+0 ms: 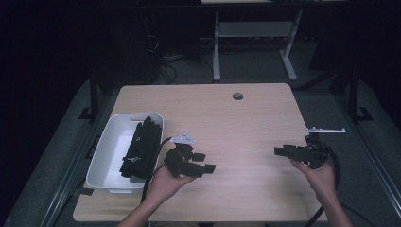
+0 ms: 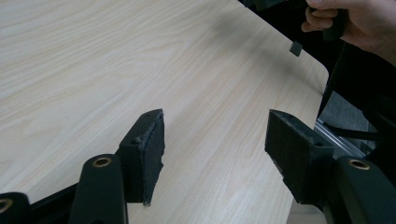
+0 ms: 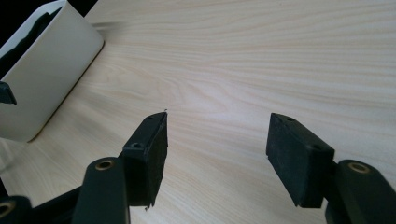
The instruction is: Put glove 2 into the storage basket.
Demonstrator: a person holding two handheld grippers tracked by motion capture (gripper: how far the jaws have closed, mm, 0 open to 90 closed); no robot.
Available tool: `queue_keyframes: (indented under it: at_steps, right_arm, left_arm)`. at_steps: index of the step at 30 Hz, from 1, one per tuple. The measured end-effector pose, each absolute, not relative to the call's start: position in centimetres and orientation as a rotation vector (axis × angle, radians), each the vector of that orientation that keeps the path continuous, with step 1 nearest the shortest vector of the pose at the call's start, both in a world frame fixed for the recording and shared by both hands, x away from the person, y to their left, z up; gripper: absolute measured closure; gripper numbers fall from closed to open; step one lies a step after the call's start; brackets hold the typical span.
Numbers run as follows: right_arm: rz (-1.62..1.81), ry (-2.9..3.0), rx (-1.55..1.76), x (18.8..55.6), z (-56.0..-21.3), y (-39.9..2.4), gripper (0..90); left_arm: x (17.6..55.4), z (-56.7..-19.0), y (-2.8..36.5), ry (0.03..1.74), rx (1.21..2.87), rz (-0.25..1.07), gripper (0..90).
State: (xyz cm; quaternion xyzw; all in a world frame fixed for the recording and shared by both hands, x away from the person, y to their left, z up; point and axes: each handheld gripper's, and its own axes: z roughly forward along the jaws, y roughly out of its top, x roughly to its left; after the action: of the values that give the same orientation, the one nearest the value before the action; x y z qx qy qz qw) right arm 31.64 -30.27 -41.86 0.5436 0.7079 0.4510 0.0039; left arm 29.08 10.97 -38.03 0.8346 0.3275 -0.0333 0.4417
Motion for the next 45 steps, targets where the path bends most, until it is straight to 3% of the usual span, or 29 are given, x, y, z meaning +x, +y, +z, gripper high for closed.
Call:
queue_keyframes:
  at_steps: [45]
  right_arm:
    - [1.425,2.187,1.704,28.0,-45.3,-31.6,35.9]
  left_arm:
    - [27.8,-41.3,9.7,0.777,2.094,-0.100,35.1]
